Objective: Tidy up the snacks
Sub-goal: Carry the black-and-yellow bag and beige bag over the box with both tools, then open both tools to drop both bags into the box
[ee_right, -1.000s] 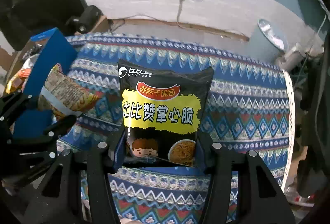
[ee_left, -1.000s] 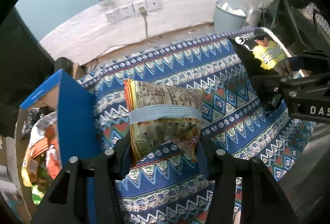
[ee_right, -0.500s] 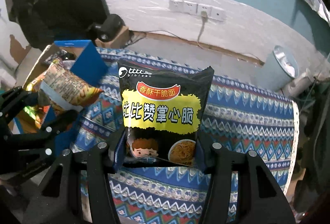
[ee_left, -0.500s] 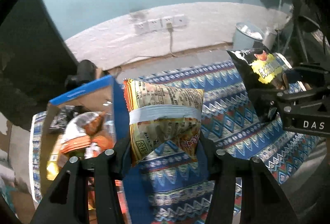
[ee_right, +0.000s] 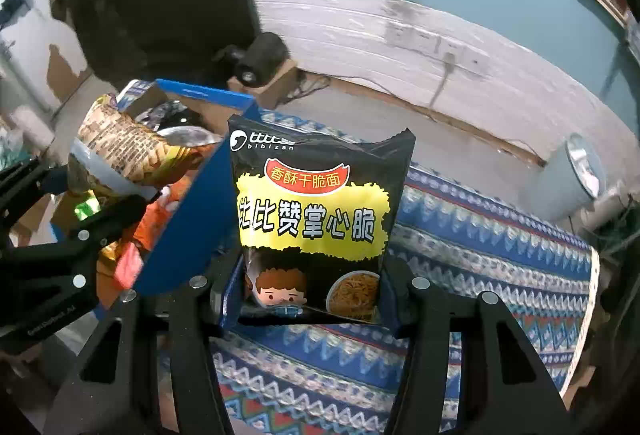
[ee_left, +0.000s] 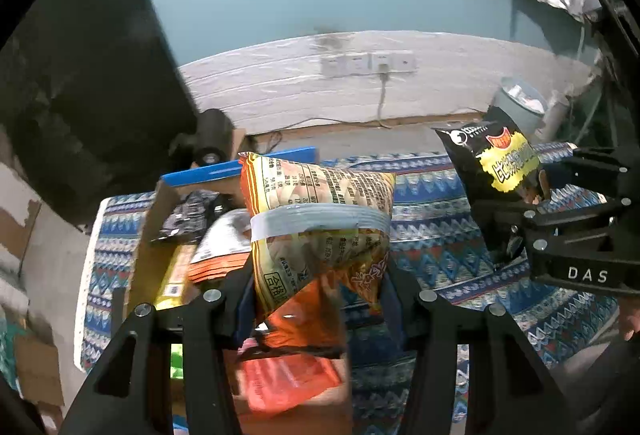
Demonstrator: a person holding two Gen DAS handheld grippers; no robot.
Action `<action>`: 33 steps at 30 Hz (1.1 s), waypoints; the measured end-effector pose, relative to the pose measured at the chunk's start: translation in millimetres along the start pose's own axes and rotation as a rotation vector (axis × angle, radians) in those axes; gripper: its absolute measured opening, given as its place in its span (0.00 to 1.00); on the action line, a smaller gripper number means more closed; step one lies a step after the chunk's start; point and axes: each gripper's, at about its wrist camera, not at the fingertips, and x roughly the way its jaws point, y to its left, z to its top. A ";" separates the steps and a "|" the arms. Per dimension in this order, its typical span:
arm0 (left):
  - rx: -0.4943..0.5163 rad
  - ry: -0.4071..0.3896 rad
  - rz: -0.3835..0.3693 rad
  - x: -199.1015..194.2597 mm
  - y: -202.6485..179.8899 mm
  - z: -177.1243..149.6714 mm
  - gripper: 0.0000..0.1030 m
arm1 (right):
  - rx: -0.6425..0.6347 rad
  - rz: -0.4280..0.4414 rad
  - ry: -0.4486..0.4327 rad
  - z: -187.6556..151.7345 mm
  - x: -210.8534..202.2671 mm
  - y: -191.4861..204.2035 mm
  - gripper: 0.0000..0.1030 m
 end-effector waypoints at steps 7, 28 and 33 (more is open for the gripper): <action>-0.078 0.001 0.054 0.6 47.0 -14.3 0.51 | -0.078 0.037 0.012 20.5 15.6 43.3 0.52; -0.252 0.058 0.121 12.2 124.9 -46.8 0.52 | -0.252 0.088 0.064 68.3 66.3 128.4 0.52; -0.271 0.058 0.124 8.4 124.2 -44.6 0.56 | -0.256 0.113 0.060 71.7 73.4 129.7 0.52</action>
